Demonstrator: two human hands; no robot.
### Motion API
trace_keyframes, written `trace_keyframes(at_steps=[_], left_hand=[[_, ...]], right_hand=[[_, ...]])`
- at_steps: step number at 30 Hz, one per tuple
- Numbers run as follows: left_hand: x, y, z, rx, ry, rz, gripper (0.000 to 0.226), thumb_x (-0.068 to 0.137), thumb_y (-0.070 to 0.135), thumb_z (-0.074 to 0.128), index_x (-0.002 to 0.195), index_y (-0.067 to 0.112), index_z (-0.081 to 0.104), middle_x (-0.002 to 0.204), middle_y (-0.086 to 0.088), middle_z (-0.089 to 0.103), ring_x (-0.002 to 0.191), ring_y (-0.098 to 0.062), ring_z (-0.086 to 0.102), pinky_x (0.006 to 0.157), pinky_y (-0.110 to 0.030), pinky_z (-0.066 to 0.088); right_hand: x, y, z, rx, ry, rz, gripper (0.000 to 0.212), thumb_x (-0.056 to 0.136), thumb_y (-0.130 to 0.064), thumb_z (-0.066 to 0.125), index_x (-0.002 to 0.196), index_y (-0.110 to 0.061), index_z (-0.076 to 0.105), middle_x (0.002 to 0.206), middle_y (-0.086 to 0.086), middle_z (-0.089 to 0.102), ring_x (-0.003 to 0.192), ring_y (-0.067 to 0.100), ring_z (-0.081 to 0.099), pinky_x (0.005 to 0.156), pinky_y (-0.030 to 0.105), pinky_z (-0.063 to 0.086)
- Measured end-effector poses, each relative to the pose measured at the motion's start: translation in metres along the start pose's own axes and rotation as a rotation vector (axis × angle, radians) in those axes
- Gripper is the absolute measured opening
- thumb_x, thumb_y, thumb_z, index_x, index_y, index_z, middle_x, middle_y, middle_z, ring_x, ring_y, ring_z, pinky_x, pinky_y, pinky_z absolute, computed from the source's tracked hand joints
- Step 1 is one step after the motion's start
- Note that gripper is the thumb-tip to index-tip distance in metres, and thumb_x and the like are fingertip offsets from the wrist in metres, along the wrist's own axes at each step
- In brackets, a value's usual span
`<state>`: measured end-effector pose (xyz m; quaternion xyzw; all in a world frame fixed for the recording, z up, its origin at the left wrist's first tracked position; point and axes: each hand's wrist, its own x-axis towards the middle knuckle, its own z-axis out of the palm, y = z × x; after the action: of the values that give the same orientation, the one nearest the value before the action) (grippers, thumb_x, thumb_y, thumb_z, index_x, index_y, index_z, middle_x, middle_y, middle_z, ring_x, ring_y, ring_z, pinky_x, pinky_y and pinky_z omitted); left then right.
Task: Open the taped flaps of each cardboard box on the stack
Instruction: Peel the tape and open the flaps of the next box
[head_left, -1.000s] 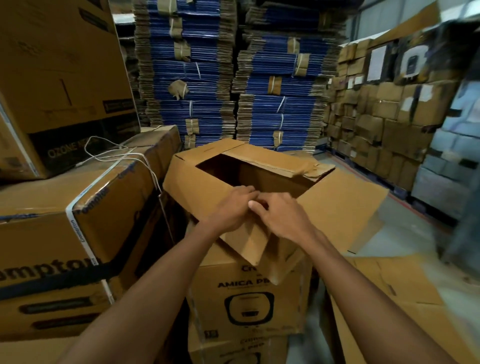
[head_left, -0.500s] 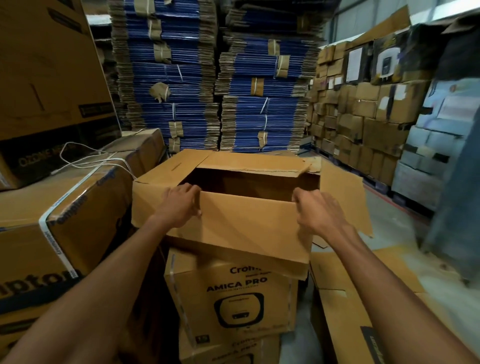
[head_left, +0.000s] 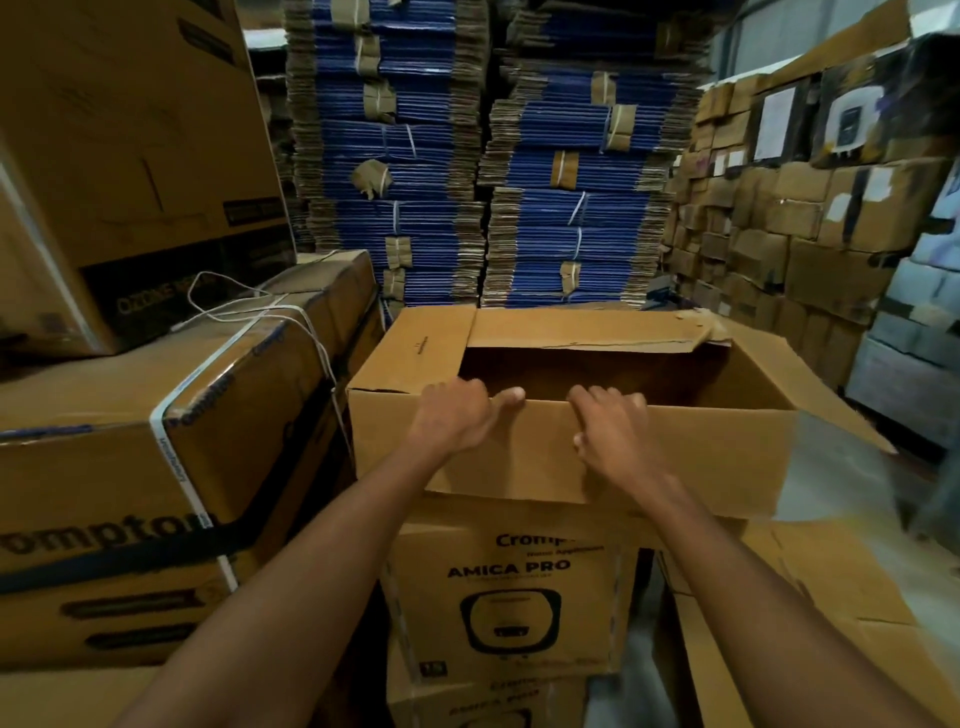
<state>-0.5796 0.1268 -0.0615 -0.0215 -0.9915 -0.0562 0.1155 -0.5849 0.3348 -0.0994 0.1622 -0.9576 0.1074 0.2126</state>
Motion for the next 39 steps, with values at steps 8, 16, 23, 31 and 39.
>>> trace_keyframes(at_steps=[8,16,23,31,39], left_hand=[[0.003,-0.031,-0.028,0.257,0.258,-0.04,0.074,0.1,0.07,0.02,0.134,0.017,0.06,0.153,-0.012,0.048,0.148,-0.027,0.037,0.122,-0.061,-0.003],[0.014,-0.11,-0.033,0.148,-0.063,-0.501,0.084,0.094,0.076,0.032,0.143,0.009,0.045,0.15,-0.023,0.045,0.139,-0.039,0.04,0.117,-0.064,0.024],[0.023,-0.106,-0.021,-0.177,-0.1,-0.556,0.097,0.081,0.07,0.065,0.152,0.013,0.033,0.154,-0.014,0.043,0.136,-0.039,0.047,0.112,-0.06,0.039],[0.027,-0.103,0.0,-0.148,0.064,-0.444,0.079,0.094,0.066,0.049,0.153,0.013,0.038,0.156,-0.013,0.038,0.133,-0.04,0.048,0.109,-0.058,0.044],[0.021,-0.109,0.007,-0.188,0.116,-0.41,0.071,0.096,0.061,0.05,0.148,0.013,0.041,0.157,-0.011,0.038,0.134,-0.036,0.047,0.109,-0.057,0.042]], right_hand=[[-0.004,0.011,0.021,0.01,0.129,-0.054,0.041,0.086,-0.02,0.076,0.123,-0.022,0.06,0.11,-0.002,0.063,0.103,0.018,0.057,0.098,0.041,0.04],[-0.005,0.026,0.028,0.061,0.239,-0.143,0.041,0.069,-0.005,0.085,0.104,-0.017,0.066,0.09,0.001,0.065,0.08,0.02,0.057,0.079,0.042,0.043],[0.002,0.019,0.012,0.09,0.043,-0.085,0.033,0.085,-0.018,0.074,0.115,-0.021,0.061,0.106,-0.002,0.064,0.098,0.017,0.053,0.094,0.039,0.032],[0.05,-0.02,-0.027,0.25,-0.309,0.209,0.045,0.102,-0.057,0.045,0.123,-0.024,0.066,0.12,-0.003,0.068,0.106,0.015,0.063,0.1,0.045,0.047],[0.115,-0.024,-0.001,0.184,-0.076,0.291,0.075,0.093,-0.018,0.065,0.157,-0.013,0.026,0.16,0.012,0.034,0.138,0.031,0.043,0.114,0.055,0.036]])
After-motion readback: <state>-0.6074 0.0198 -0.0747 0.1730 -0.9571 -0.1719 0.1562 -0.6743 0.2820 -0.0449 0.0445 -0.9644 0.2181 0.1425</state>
